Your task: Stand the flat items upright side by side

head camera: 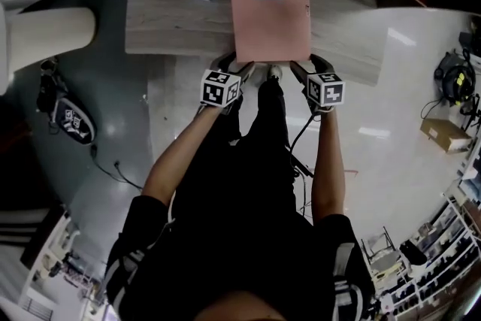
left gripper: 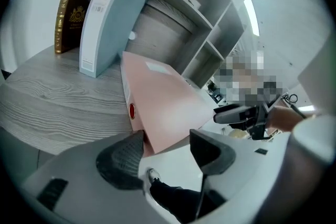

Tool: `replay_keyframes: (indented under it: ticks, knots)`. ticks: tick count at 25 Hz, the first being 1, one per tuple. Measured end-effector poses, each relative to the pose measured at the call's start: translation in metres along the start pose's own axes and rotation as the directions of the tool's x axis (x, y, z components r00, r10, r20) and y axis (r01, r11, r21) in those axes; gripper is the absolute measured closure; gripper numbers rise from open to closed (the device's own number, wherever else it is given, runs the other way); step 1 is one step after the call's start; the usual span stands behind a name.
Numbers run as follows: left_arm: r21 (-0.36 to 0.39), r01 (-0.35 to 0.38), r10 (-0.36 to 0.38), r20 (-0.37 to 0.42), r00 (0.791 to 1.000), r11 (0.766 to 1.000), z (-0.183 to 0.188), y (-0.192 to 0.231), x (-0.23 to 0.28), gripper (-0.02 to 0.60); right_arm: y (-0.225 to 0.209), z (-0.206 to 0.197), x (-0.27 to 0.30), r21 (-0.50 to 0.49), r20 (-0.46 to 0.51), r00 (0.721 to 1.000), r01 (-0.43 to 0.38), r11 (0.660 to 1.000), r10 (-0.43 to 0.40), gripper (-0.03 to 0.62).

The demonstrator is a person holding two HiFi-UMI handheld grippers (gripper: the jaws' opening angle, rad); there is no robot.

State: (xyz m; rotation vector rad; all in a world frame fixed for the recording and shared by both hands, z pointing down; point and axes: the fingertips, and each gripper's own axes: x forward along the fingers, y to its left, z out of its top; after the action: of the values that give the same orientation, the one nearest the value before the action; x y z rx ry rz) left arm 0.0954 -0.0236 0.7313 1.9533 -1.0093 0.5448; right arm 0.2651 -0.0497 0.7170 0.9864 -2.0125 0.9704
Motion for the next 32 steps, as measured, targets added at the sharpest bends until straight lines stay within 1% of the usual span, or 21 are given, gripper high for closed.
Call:
replay_keyframes:
  ticks: [4, 8, 13, 16, 18, 22, 24, 27, 30, 32]
  knots:
    - [0.022, 0.024, -0.023, -0.023, 0.999, 0.999, -0.014, 0.004, -0.011, 0.311, 0.017, -0.019, -0.001, 0.038, 0.014, 1.0, 0.015, 0.999, -0.015, 0.27]
    - [0.047, 0.032, -0.03, -0.053, 0.998, 0.998, -0.026, 0.004, -0.022, 0.311, 0.031, -0.037, -0.007, 0.081, 0.01, 1.0, 0.016, 0.997, -0.017, 0.27]
    - [0.031, 0.01, -0.008, -0.076, 0.997, 0.999, -0.045, -0.001, -0.035, 0.31, 0.046, -0.057, -0.016, 0.086, -0.006, 1.0, -0.011, 0.996, 0.012, 0.272]
    - [0.01, -0.001, 0.002, -0.088, 0.996, 1.0, -0.059, -0.006, -0.04, 0.31, 0.049, -0.07, -0.022, 0.111, -0.016, 0.999, -0.035, 0.993, 0.037, 0.272]
    - [-0.002, -0.011, 0.011, -0.087, 0.996, 1.0, -0.066, -0.008, -0.043, 0.311, 0.051, -0.078, -0.024, 0.128, -0.021, 0.998, -0.055, 0.99, 0.059, 0.273]
    - [-0.018, -0.025, 0.023, -0.077, 0.997, 1.0, -0.072, -0.007, -0.046, 0.311, 0.056, -0.088, -0.025, 0.11, -0.031, 0.995, -0.088, 0.99, 0.092, 0.276]
    - [-0.024, -0.023, 0.022, -0.07, 0.997, 0.999, -0.072, -0.005, -0.047, 0.311, 0.055, -0.088, -0.025, 0.107, -0.036, 0.994, -0.098, 0.99, 0.102, 0.288]
    - [-0.042, -0.011, 0.008, -0.061, 0.998, 0.999, -0.071, -0.003, -0.049, 0.31, 0.053, -0.088, -0.027, 0.106, -0.038, 0.992, -0.118, 0.987, 0.122, 0.289]
    - [-0.063, -0.023, 0.021, -0.037, 0.999, 0.998, -0.067, 0.007, -0.055, 0.302, 0.048, -0.086, -0.031, 0.117, -0.014, 0.994, -0.109, 0.987, 0.111, 0.289]
    - [-0.101, -0.027, 0.026, -0.011, 1.0, 0.994, -0.063, 0.018, -0.06, 0.292, 0.043, -0.084, -0.032, 0.137, 0.006, 0.996, -0.09, 0.987, 0.09, 0.289]
